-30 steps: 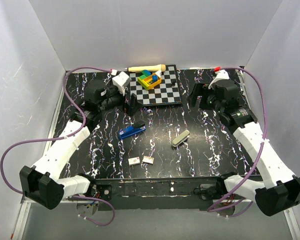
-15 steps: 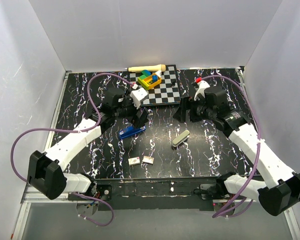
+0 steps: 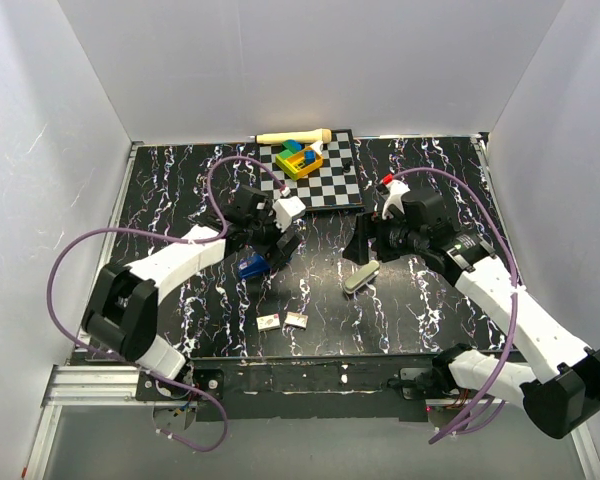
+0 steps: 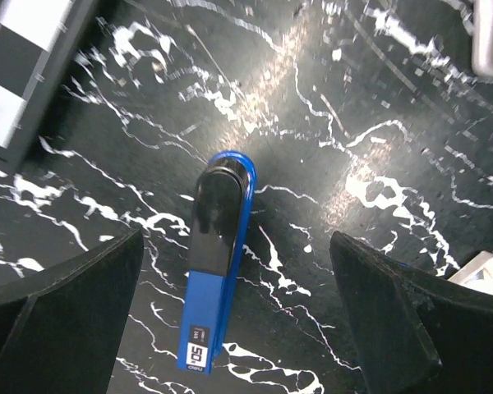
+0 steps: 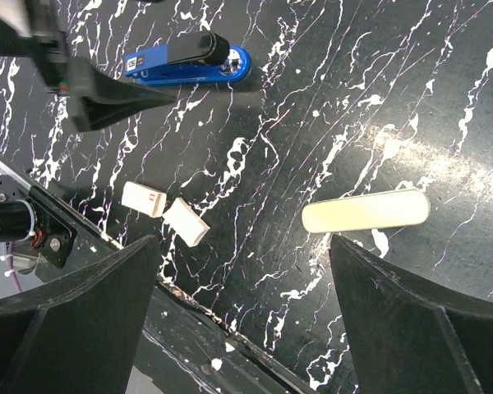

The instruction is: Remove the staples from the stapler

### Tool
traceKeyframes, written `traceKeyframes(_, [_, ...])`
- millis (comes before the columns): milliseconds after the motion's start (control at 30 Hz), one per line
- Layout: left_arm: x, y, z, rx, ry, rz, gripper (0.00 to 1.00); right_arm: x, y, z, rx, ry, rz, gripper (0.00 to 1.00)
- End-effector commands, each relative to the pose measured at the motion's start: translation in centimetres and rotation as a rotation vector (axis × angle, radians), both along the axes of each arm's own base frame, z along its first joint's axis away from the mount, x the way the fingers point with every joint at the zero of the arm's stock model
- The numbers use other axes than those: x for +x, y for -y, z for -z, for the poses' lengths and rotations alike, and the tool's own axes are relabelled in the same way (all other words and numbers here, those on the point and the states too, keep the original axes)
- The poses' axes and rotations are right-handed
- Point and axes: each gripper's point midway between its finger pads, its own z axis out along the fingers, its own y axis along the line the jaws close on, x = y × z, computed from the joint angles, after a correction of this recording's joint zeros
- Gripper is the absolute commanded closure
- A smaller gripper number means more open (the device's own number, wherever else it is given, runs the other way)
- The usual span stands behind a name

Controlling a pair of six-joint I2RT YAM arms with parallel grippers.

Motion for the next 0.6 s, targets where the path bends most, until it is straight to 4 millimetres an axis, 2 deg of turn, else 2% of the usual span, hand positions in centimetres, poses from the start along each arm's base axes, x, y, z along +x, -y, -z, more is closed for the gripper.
traceKeyframes(0, [0.7, 0.0, 1.2, 0.051, -0.015, 0.014, 0.02, -0.4, -0.5, -1.7, 0.058, 0.050, -0.022, 0.08])
traceKeyframes(300, [1.4, -0.3, 3.6, 0.109, -0.048, 0.003, 0.03, -0.7, -0.8, -1.4, 0.061, 0.038, -0.045, 0.08])
traceKeyframes(567, [2.2, -0.2, 4.3, 0.122, -0.058, -0.020, 0.15, -0.6, -1.4, -1.3, 0.081, 0.022, -0.054, 0.08])
